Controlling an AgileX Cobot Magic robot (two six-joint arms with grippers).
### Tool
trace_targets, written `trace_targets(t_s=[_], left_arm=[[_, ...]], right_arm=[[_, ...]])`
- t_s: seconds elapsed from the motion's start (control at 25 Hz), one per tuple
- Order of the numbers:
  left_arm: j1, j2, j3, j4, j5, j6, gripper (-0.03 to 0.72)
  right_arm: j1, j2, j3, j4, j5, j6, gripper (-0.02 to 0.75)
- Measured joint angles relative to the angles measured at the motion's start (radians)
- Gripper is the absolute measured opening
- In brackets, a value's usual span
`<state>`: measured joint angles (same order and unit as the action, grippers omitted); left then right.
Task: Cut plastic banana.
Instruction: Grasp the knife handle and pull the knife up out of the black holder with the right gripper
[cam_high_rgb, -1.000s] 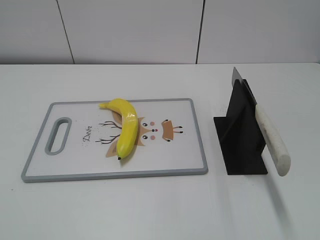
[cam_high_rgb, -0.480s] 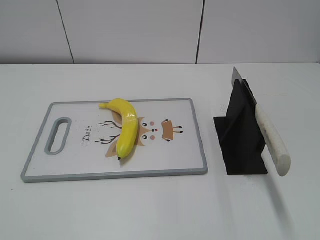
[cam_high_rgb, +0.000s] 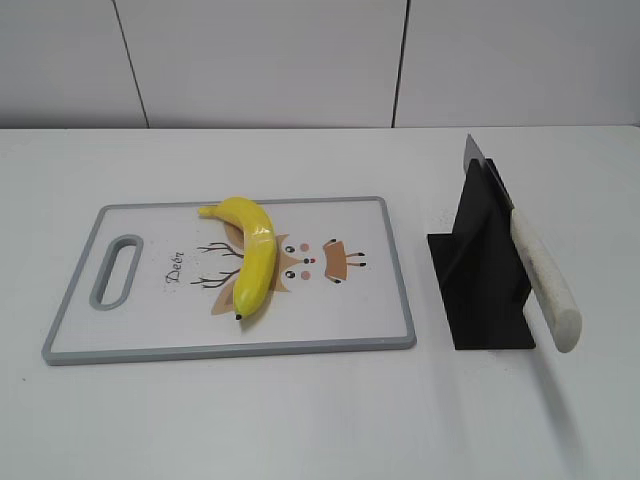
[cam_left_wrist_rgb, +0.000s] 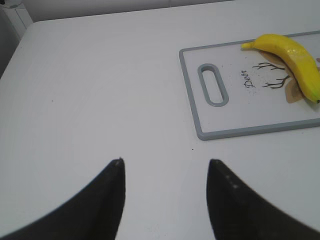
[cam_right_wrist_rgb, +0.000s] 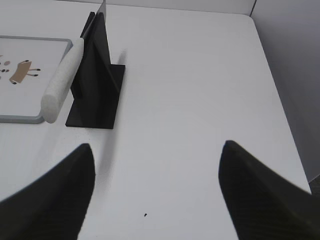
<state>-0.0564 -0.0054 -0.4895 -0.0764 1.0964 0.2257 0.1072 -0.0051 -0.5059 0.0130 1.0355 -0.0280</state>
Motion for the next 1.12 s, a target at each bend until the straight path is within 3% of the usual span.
trace_targets(t_s=[0.68,1.12], left_arm=[[0.000,0.000,0.000,0.000,0.000,0.000,0.489],[0.000,0.000,0.000,0.000,0.000,-0.001,0.489]], right_arm=[[0.000,0.022,-0.001,-0.013,0.000,0.034,0.590],[0.000,0.507,-0.170,0.007,-0.010,0.036,0.590]])
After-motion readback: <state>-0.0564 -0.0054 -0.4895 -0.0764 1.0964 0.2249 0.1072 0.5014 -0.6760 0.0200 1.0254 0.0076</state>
